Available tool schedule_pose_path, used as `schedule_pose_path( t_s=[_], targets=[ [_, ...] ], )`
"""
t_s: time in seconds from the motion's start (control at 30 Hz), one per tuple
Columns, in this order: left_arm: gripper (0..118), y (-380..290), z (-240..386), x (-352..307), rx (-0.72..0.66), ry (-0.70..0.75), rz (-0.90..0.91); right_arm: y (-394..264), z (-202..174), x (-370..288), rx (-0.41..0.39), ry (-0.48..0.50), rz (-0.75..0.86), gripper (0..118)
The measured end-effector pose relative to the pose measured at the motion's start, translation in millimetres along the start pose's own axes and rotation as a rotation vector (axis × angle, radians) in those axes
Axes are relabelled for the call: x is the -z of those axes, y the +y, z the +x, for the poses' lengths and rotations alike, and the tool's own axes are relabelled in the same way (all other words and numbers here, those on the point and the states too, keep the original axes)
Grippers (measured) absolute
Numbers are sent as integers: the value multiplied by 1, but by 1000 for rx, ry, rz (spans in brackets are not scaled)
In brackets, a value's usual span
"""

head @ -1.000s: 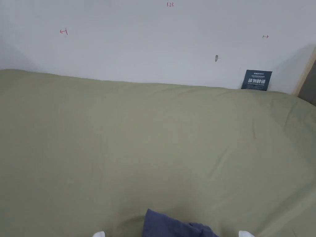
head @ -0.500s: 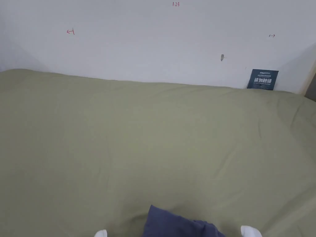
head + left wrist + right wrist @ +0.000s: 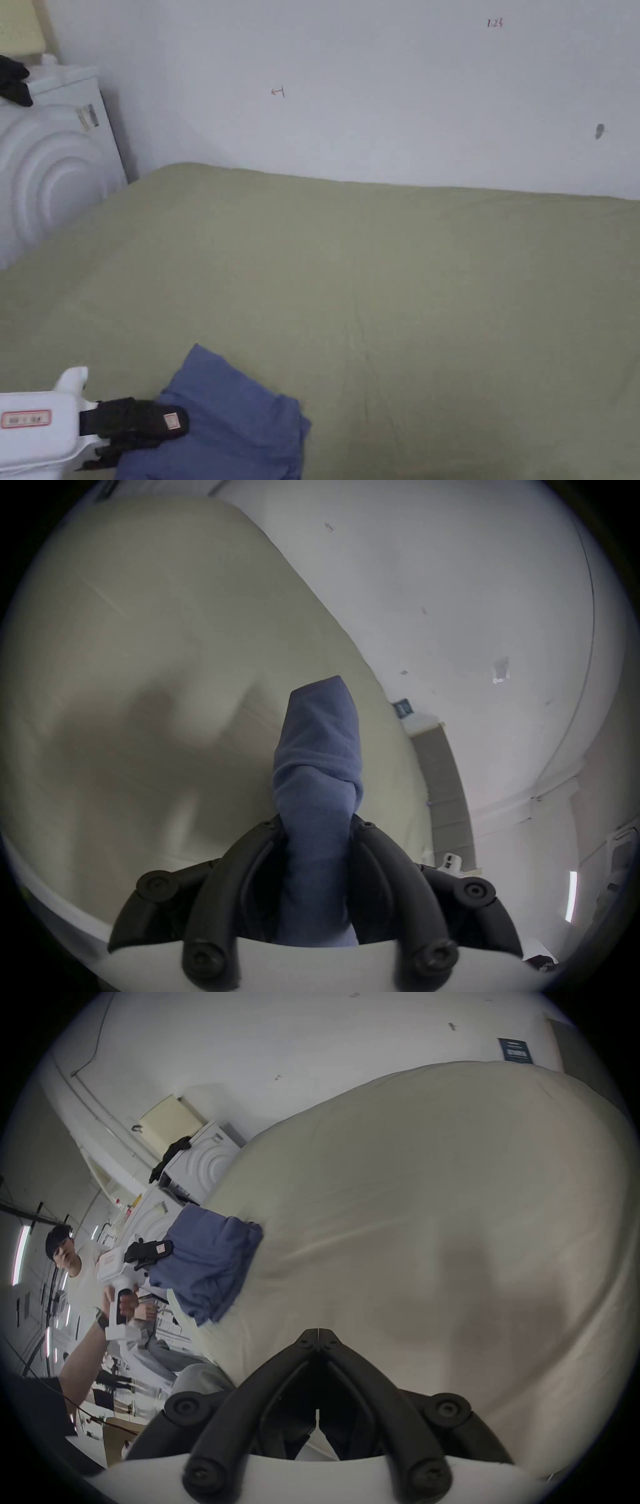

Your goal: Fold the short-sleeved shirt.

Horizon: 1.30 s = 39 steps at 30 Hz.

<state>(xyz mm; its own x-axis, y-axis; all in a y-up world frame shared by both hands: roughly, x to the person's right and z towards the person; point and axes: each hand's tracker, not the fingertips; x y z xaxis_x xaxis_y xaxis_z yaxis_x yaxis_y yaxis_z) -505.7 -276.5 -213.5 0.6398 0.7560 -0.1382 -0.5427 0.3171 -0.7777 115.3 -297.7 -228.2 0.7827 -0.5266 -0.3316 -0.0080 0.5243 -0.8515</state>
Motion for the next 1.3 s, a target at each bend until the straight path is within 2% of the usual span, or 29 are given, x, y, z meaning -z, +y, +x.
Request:
schedule_pose_path(
  t_s=[0.17,0.3,0.37,0.4,0.5,0.57,0.6,0.67,0.7,0.8,0.83,0.87,0.9,0.93,0.97,1.07,1.1,1.2,1.3],
  targets=[
    [29,23,-86,-80,-91,198,21,2,-37,18,-86,8,-42,2],
    [29,17,-123,-96,-171,323,81,-3,-53,28,-134,11,-83,2],
    [29,11,-124,-89,-182,236,104,-5,-58,31,-150,1,-107,2],
    [29,10,-117,-86,-175,251,107,-6,-59,30,-152,5,-114,2],
    [41,19,-88,-92,-59,374,121,-7,-64,19,-170,13,-102,2],
    [64,25,-56,-104,-30,450,179,-7,-65,1,-188,6,-69,2],
    [66,28,-36,-110,-4,531,220,-7,-65,-8,-203,-3,-50,2],
    [65,22,18,-127,153,688,460,-5,-64,-30,-226,-69,-5,2],
    [65,16,47,-129,277,686,525,-5,-64,-40,-244,-119,20,2],
    [65,-10,129,-120,503,664,616,-1,-65,-68,-285,-259,113,2],
    [63,-20,159,-110,559,635,616,0,-66,-77,-297,-315,152,2],
    [55,-34,187,-98,598,584,625,2,-69,-86,-319,-392,191,2],
    [32,-46,207,-86,619,528,628,5,-70,-94,-320,-442,236,2],
    [0,-56,233,-69,622,491,626,8,-72,-104,-310,-475,274,2],
    [0,-66,256,-53,679,434,634,13,-73,-113,-301,-509,309,2],
    [0,-105,316,-3,894,520,644,26,-78,-141,-261,-647,451,2],
    [0,-120,331,11,942,539,669,28,-82,-150,-270,-681,503,2],
    [0,-163,360,44,960,420,633,26,-90,-175,-275,-730,676,2],
    [0,-209,375,66,988,383,644,15,-95,-192,-265,-768,753,2]
  ],
)
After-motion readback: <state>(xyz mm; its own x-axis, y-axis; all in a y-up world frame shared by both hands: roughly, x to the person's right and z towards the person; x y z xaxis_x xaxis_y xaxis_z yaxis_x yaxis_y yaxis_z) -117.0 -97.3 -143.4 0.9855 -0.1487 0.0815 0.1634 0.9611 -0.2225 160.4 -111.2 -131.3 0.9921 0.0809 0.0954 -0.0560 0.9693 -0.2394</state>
